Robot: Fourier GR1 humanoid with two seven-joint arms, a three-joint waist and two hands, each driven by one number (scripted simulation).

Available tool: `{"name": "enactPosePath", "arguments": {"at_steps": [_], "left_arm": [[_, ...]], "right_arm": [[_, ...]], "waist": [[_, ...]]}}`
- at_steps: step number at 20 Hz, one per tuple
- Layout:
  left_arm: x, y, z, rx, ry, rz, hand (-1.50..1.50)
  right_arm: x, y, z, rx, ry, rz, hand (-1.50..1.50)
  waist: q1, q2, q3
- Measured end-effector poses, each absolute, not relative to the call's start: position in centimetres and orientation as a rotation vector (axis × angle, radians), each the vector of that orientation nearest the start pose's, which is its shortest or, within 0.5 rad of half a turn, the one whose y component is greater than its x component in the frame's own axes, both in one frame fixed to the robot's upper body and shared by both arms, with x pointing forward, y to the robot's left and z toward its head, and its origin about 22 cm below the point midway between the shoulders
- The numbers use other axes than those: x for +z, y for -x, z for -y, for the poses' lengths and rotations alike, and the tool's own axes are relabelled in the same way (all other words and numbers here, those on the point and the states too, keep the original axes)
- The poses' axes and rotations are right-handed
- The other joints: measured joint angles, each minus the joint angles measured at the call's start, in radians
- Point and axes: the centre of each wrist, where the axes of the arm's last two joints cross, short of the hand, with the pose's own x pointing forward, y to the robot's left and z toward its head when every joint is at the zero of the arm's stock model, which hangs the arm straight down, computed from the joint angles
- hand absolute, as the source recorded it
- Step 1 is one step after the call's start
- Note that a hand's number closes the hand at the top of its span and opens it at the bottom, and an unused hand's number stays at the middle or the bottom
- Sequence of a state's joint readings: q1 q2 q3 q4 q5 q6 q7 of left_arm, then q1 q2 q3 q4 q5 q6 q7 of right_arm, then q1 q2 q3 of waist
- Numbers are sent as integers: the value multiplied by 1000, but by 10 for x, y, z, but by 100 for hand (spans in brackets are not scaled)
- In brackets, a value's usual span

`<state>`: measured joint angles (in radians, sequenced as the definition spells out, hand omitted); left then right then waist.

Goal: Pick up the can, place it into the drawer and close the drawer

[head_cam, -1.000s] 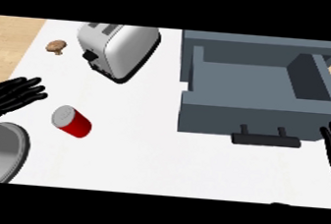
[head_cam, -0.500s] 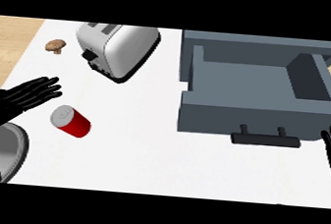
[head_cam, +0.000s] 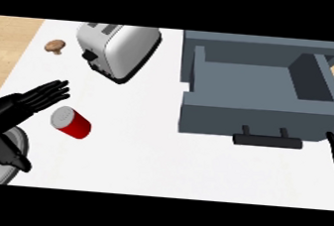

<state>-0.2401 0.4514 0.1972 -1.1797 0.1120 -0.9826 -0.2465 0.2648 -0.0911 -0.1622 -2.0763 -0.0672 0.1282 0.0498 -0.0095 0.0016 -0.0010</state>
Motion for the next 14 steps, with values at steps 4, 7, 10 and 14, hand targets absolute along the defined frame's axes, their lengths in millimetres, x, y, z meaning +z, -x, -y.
{"name": "enactPosePath", "arguments": {"at_steps": [4,7,10,14], "left_arm": [[25,-300,-384,-688,477,1511,-150],[19,-301,-384,-707,443,1508,-150],[11,-303,-383,-708,416,1514,-150],[2,-305,-383,-721,393,1514,-150]], "right_arm": [[71,-169,298,28,164,1791,-150],[76,-171,293,24,162,1795,-150],[79,-170,293,25,156,1791,-150],[78,-173,294,26,158,1797,-150]], "waist": [[-2,-2,4],[-4,-2,6],[-5,-2,6],[-8,-3,9]]}}
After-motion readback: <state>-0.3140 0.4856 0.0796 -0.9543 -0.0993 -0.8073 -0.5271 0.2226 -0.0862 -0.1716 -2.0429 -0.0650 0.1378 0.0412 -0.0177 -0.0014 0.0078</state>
